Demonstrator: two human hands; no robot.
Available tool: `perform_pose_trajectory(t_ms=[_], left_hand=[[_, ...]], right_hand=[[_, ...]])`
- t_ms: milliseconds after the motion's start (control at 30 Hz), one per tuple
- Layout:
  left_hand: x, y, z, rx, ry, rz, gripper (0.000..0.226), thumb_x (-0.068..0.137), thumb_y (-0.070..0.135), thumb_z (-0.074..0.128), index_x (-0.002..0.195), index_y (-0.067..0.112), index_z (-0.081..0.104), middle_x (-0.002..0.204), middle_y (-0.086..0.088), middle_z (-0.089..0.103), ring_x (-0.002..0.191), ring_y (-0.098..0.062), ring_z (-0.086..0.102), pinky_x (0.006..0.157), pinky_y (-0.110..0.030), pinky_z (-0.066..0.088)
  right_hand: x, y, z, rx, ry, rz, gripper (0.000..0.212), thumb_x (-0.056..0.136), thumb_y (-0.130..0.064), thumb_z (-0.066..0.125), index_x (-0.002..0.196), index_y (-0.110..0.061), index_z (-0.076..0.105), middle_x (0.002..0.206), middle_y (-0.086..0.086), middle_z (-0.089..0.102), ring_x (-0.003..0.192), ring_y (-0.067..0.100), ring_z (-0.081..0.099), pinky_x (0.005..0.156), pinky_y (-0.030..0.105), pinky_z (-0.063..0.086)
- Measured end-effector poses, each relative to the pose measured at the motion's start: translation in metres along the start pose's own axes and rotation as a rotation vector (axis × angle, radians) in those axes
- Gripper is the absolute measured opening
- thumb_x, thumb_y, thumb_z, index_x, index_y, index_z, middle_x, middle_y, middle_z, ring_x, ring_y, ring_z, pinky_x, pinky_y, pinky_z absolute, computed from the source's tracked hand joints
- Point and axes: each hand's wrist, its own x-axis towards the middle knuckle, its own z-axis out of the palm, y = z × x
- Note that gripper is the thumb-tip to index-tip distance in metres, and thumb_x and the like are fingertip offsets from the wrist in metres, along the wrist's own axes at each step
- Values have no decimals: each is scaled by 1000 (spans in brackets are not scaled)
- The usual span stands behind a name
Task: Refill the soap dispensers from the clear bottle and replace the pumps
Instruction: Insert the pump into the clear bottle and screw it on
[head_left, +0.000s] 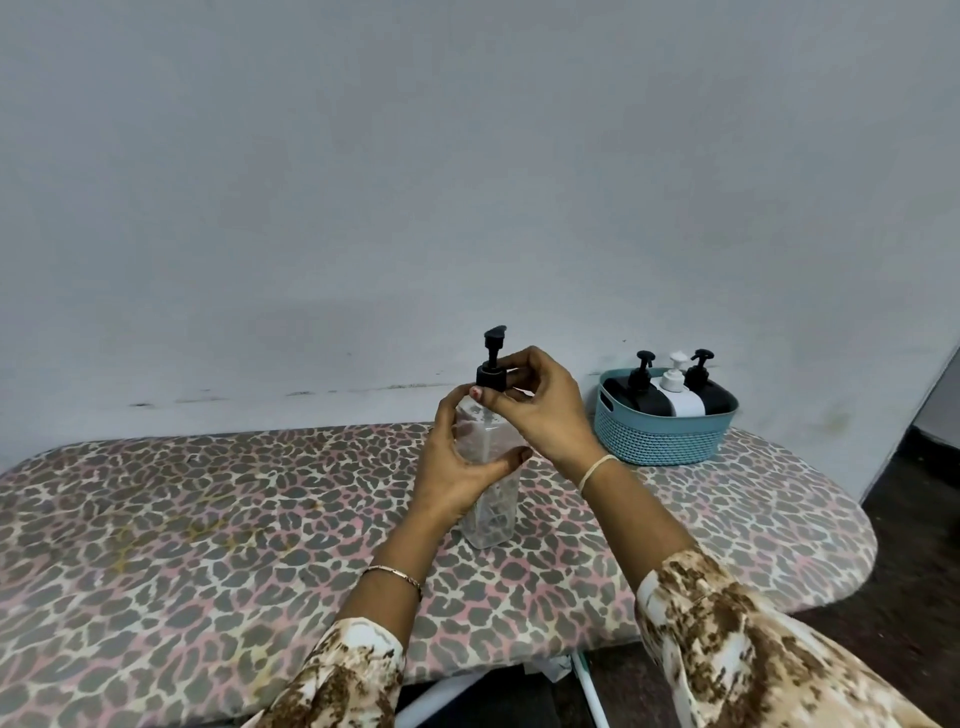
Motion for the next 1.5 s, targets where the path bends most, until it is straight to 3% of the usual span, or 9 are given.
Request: perform_pose_trajectory(t_ms=[167,300,433,600,667,833,1033,1233,1500], left_hand=[[0,3,-1,-29,-31,-45,88,63,34,88,125,55,29,116,17,42,110,-2,43,81,-16,40],[1,6,-4,-44,-86,-38,84,65,32,87,129,49,36,126,8,45,115,-8,43,88,-23,45],[0,9,-13,-9,-139,-51,85,67,31,86,130,51,33,124,2,47,117,-15,48,94,-34,49],[-1,13,-17,-24,-170,-62,86,68,27,86,131,50,32,127,-4,49,117,-19,52,95,-37,51],[-1,14,-16,-17,-164,-71,86,69,27,86,130,51,31,126,-4,49,116,-19,51,94,-36,50],[0,14,-15,-6,-165,-84,89,69,29,85,136,47,30,125,-3,45,119,-20,48,98,-40,49],[0,14,-13,9,-149,-93,91,69,30,85,137,46,27,129,-3,45,121,-17,46,99,-37,47],[1,13,-13,6,-156,-95,90,68,28,86,134,49,28,129,-4,45,122,-21,47,101,-44,47],[1,13,-12,0,-149,-96,91,68,28,86,134,49,27,131,-7,46,120,-17,47,100,-42,48]], right_hand=[[-6,-3,6,-141,28,-44,57,78,-41,76,127,-23,52,123,-4,53,102,2,59,90,19,49],[-12,-5,9,-163,10,-50,41,97,-36,51,131,-14,53,132,1,44,110,11,57,97,18,44],[-16,-2,11,-184,66,-56,31,101,-27,44,124,-8,55,127,5,44,96,0,56,84,1,40],[-15,-1,10,-195,128,-8,21,102,-27,41,113,-9,45,120,8,47,100,13,57,78,6,38],[-15,-4,8,-215,102,-8,25,102,-27,39,121,-11,44,125,6,44,96,6,55,83,8,37],[-14,-3,11,-372,3,-49,37,103,-25,37,136,-13,47,136,6,39,121,15,47,100,19,33],[-11,-3,14,-283,76,-6,26,93,-35,59,110,-17,49,116,-1,43,99,11,61,92,34,51],[-11,2,15,-447,36,-87,41,100,-41,41,133,-17,45,133,5,40,108,19,58,96,38,47],[-10,-1,18,-415,133,-33,35,91,-43,60,113,-17,52,117,0,45,92,7,59,87,33,51]])
